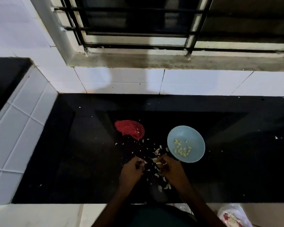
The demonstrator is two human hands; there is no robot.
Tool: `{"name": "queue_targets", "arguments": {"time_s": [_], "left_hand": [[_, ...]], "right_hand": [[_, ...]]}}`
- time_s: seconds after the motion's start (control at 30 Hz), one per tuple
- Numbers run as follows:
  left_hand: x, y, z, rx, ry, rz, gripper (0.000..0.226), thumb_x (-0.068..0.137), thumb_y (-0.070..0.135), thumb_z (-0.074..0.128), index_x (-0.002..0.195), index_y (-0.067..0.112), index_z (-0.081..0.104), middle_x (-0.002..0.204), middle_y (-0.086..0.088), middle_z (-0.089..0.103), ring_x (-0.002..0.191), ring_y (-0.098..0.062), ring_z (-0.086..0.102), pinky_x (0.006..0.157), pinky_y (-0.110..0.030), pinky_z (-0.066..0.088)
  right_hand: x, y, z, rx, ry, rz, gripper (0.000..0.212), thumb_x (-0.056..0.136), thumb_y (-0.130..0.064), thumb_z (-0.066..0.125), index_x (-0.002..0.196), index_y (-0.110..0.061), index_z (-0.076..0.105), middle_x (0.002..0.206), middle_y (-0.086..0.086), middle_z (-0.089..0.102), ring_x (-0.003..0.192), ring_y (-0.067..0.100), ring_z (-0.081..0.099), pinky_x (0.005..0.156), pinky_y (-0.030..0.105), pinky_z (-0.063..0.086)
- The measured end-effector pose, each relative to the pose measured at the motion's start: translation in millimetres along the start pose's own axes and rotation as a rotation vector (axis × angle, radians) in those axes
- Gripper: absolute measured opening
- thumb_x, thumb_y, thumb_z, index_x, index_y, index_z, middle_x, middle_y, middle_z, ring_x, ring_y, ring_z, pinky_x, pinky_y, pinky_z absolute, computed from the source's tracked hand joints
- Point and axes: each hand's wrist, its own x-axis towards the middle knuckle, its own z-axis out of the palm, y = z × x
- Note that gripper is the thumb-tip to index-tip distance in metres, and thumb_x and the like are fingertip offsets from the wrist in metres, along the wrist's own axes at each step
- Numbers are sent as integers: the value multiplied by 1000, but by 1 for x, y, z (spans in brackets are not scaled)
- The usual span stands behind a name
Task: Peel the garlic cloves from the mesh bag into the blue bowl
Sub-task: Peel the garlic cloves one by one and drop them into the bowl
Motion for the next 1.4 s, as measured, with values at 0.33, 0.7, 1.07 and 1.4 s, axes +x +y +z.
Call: {"name": "queue_targets", "arguments": {"time_s": [0.33,0.7,1.07,1.4], "left_hand": [[-7,-21,8,2,-23,-41,10,88,45,53,96,45,59,86,12,73,78,-14,72,77,-41,60],[-11,-24,8,48,4,-7,10,98,34,58,105,33,65,99,6,75,88,-17,71,81,-36,57],[-8,-35,7,-11,-20,-59,17,91,44,50,107,41,56,88,6,73,76,-20,72,75,-42,60],[-2,-32,6,126,23,-49,14,100,40,54,110,34,61,104,3,73,95,-25,69,78,-34,52]], "right_hand": [[-6,-1,27,-555,-81,-101,39,93,-50,31,99,-27,62,94,-4,71,89,20,69,72,33,49],[1,-22,42,-961,-277,-129,26,101,-30,40,120,-20,55,109,4,71,98,27,69,75,35,49],[8,-29,44,-995,-362,-182,25,103,-26,39,118,-22,59,107,4,70,93,27,69,73,35,48],[0,-37,54,-1145,-454,-151,10,86,-27,68,88,-18,65,76,3,70,60,20,67,54,30,51]]}}
